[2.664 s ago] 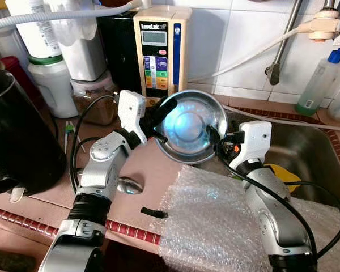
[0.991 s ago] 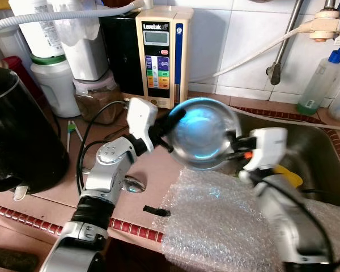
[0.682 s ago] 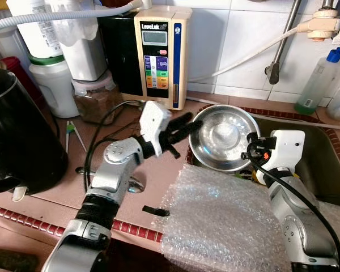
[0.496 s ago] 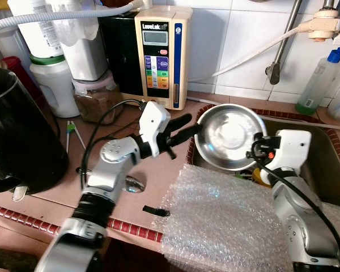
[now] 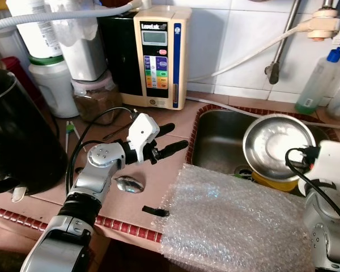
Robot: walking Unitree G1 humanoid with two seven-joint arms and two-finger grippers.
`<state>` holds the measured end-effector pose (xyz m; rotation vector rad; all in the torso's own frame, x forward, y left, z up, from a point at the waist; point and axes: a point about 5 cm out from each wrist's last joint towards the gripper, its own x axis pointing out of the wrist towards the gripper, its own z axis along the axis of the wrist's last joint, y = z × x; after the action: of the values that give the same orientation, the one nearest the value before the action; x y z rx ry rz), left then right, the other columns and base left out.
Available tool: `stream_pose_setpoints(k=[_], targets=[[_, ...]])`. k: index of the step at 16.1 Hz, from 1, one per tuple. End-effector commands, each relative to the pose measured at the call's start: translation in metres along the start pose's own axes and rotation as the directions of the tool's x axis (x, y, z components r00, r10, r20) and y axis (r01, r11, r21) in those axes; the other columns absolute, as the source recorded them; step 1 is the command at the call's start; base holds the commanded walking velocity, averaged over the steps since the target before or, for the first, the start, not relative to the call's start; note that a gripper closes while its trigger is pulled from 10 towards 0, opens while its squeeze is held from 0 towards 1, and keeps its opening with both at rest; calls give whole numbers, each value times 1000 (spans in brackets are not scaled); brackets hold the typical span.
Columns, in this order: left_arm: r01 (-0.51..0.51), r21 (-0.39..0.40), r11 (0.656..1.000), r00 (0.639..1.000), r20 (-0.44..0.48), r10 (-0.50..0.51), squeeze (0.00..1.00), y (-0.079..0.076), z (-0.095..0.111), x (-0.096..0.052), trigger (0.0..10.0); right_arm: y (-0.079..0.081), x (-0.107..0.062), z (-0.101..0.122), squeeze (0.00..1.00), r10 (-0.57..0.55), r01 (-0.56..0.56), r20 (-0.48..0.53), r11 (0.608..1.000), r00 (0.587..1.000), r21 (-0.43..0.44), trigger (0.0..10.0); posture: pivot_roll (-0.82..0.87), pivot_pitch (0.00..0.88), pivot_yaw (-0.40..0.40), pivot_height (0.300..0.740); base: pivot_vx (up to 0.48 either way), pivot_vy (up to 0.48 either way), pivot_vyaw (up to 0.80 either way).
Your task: Kitchen organization
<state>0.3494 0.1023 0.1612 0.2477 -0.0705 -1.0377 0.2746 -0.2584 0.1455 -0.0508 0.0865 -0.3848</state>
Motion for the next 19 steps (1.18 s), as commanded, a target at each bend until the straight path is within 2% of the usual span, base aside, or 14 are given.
stream_pose_setpoints(k=[1,2,3,4,5,6,7,13,16,18,19], targets=[[83,10,997,996,-47,-82,1000,-10,-10,-2,10000,-11,-2,-13,0,-51,52,-72,999,996,9,0,30,37,51,740,0,0,0],[105,3,994,993,-58,-105,1000,-15,-15,-3,10000,-18,-3,-26,0,-81,86,-139,996,987,30,0,29,37,49,740,0,0,0],[107,12,994,993,-61,-106,1000,-15,-16,-4,10000,-22,-3,-33,0,-97,105,-178,994,979,31,745,29,37,48,740,0,0,0],[107,11,994,992,-61,-106,1000,-15,-16,-3,10000,-24,-3,-36,0,-107,114,-195,993,975,26,745,30,37,47,740,0,0,0],[114,13,993,992,-62,-113,1000,-15,-16,-3,10000,-25,-4,-42,0,-117,128,-224,991,967,34,3922,30,37,47,740,0,0,0],[137,15,990,988,-70,-136,1000,-16,-17,-4,10000,-27,-5,-47,541,-124,139,-252,989,960,41,6431,32,36,47,740,0,0,0],[153,16,988,986,-75,-151,1000,-17,-17,-4,10000,-28,-6,-50,992,-122,139,-267,989,956,46,10000,32,36,48,740,0,0,0],[167,40,985,983,-86,-163,1000,-16,-17,-2,10000,-21,-10,-64,1000,-91,123,-358,990,929,68,10000,29,31,54,740,0,0,0],[139,43,989,988,-80,-136,1000,-15,-17,0,10000,-21,-11,-63,1000,-111,143,-348,987,931,67,10000,34,28,55,740,0,0,0],[86,51,995,994,-73,-82,1000,-9,-15,0,10000,-21,-8,-50,1000,-112,132,-265,990,958,57,10000,35,27,57,740,0,0,0],[35,51,998,998,-59,-32,1000,-3,-12,1,10000,-18,-6,-36,1000,-93,99,-168,995,981,27,10000,36,26,58,740,0,0,0]])
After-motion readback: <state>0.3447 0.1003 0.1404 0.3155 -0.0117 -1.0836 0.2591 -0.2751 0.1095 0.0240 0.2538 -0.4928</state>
